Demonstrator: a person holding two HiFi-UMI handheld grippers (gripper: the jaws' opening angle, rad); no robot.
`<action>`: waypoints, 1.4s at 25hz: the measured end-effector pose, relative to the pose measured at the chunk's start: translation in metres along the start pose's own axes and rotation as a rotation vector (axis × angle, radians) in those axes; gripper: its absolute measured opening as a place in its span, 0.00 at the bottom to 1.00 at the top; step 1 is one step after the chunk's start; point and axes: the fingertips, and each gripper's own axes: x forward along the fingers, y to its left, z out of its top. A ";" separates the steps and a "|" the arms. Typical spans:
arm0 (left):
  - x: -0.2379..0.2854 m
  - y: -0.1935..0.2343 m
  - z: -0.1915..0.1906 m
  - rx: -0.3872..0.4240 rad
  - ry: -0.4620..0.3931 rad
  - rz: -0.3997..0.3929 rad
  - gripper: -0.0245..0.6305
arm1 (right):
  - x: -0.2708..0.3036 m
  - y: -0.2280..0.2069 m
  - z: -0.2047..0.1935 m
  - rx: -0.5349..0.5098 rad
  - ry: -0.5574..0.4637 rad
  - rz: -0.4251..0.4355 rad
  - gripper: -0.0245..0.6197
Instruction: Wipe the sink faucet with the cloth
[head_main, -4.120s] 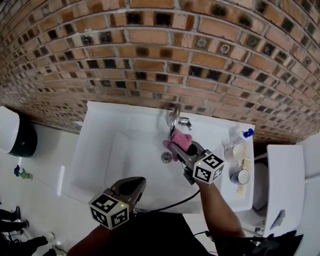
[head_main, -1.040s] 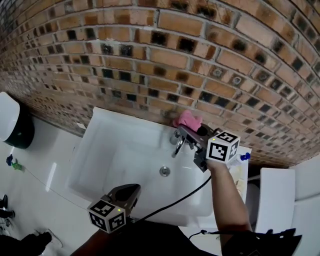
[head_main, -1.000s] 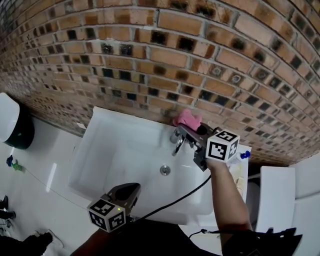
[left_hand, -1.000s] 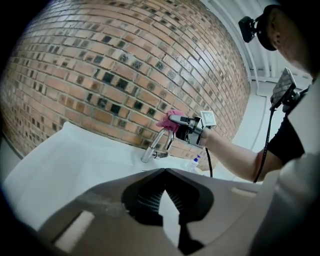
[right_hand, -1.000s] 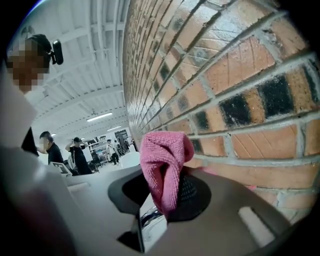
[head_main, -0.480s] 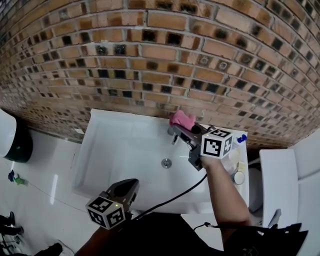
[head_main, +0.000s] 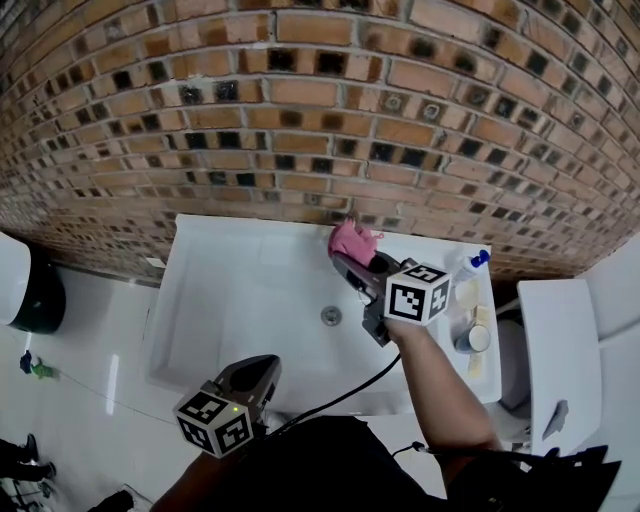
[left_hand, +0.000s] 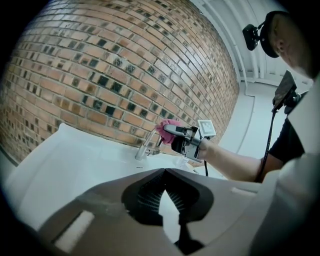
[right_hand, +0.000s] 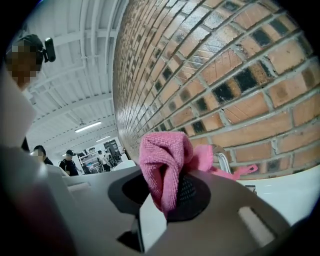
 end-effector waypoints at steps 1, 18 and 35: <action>-0.001 0.000 -0.003 -0.003 0.005 0.001 0.05 | 0.000 0.001 -0.003 0.003 -0.003 -0.001 0.16; -0.011 0.000 -0.027 -0.025 0.044 0.038 0.05 | -0.005 0.000 -0.049 0.113 -0.035 0.023 0.16; -0.010 0.004 -0.029 -0.031 0.053 0.056 0.05 | -0.003 -0.008 -0.080 0.170 -0.001 0.038 0.16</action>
